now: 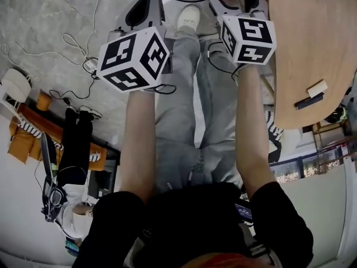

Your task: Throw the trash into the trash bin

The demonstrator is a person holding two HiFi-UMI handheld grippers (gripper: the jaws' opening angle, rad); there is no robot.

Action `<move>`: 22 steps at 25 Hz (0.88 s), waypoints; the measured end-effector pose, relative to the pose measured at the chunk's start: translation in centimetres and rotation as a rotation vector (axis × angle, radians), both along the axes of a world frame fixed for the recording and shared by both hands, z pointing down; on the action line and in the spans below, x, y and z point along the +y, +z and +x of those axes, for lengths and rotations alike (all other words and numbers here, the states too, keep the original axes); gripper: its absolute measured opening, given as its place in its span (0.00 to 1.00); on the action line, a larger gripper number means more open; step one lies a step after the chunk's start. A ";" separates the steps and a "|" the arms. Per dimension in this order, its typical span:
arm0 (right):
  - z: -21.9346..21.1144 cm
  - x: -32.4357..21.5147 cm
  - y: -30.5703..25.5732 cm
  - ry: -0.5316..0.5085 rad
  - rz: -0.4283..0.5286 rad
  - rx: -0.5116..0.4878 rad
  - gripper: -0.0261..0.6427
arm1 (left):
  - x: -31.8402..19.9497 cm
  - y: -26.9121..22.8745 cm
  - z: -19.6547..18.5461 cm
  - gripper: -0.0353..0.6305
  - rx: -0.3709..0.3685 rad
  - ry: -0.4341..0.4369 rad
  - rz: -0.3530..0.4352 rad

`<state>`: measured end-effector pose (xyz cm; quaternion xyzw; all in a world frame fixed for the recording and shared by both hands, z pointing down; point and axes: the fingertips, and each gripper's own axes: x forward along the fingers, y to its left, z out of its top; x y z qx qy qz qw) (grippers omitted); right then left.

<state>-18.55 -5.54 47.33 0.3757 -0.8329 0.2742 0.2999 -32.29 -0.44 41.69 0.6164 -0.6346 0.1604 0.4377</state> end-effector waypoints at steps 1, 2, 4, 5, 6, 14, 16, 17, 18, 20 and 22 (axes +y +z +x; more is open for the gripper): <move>-0.8 0.0 0.9 0.000 -0.014 -0.004 0.53 | 0.3 0.2 -1.2 0.06 -0.007 -0.020 -0.005; -1.6 0.0 1.7 -0.001 -0.026 -0.007 0.53 | 0.6 0.3 -2.3 0.06 -0.014 -0.036 -0.009; -3.2 -0.1 3.0 -0.007 -0.046 -0.012 0.53 | 1.2 0.4 -4.4 0.06 -0.026 -0.063 -0.016; -3.9 -0.1 3.5 -0.009 -0.053 -0.012 0.53 | 1.6 0.5 -5.2 0.06 -0.031 -0.076 -0.020; -4.4 0.0 3.9 -0.008 -0.060 -0.010 0.53 | 1.9 0.6 -5.9 0.06 -0.034 -0.088 -0.025; -4.6 1.3 4.8 -0.031 -0.101 -0.015 0.53 | 3.2 1.8 -6.1 0.06 -0.009 -0.144 -0.063; -4.7 1.4 4.8 -0.037 -0.115 -0.015 0.53 | 2.7 1.7 -5.9 0.06 -0.009 -0.126 -0.060; -4.7 1.3 4.8 -0.034 -0.125 -0.019 0.53 | 2.5 1.6 -5.8 0.06 -0.008 -0.117 -0.058; -4.7 1.0 4.8 -0.023 -0.134 -0.027 0.53 | 2.1 1.5 -5.5 0.06 -0.007 -0.109 -0.055; -4.4 0.6 4.4 0.014 -0.143 -0.052 0.53 | 1.5 1.4 -4.8 0.06 -0.003 -0.090 -0.050; -4.1 0.8 3.7 0.038 -0.156 -0.081 0.52 | 1.2 1.3 -4.0 0.06 0.005 -0.066 -0.050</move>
